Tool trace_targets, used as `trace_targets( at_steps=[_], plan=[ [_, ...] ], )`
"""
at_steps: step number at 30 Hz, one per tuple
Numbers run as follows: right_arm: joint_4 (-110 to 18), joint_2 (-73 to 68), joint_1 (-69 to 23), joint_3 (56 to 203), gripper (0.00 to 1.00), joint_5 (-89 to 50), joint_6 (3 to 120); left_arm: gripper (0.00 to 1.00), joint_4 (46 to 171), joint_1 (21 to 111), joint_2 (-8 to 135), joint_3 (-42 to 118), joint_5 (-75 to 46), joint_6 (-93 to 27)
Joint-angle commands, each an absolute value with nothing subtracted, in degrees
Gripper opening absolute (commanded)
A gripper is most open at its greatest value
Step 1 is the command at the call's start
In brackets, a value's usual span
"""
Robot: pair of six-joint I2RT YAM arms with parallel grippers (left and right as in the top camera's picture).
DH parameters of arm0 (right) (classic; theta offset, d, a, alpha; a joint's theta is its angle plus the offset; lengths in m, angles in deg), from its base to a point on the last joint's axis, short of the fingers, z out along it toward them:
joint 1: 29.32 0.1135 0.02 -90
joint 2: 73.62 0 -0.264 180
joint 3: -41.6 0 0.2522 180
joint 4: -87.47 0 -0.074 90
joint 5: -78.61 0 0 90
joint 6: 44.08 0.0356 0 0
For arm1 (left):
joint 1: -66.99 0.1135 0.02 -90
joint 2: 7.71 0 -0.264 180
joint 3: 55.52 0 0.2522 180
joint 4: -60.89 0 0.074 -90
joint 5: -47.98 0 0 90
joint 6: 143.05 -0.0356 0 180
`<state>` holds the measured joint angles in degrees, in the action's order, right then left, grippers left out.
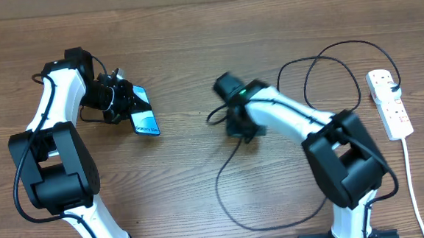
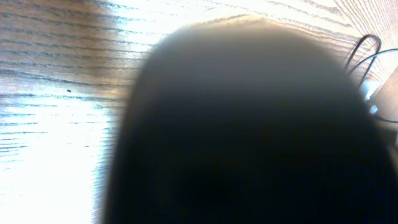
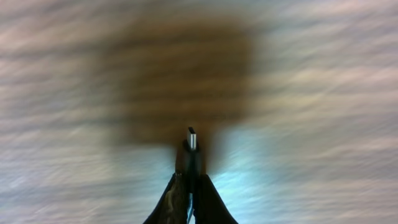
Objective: Plug charger to phone and switch on socket
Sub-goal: 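Lower the right gripper onto the black cable's USB plug, then close the right gripper on the USB plug and lift it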
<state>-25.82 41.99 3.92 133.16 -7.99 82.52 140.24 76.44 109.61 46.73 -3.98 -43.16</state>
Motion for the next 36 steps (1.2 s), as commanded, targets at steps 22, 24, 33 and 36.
trace_targets(
  at_steps=[22, 24, 33, 36],
  plan=[
    [-21.80, 42.34, -0.56, 133.77, 0.37, -8.91, 78.89, 0.04, 139.32, 76.36, 108.21, 47.34, -3.48, -43.64],
    [-23.24, 42.34, -0.56, 132.90, 0.38, -9.17, 78.93, 0.04, 139.32, 76.36, 108.21, 47.36, -3.48, -43.62],
    [-25.38, 42.34, -0.89, 132.22, 0.27, -9.96, 83.85, 0.04, 139.30, 76.36, 108.21, 47.36, -3.52, -43.64],
    [-25.40, 42.34, -1.00, 132.22, 0.24, -9.61, 85.18, 0.04, 139.32, 76.36, 108.21, 47.36, -3.54, -43.64]
  ],
)
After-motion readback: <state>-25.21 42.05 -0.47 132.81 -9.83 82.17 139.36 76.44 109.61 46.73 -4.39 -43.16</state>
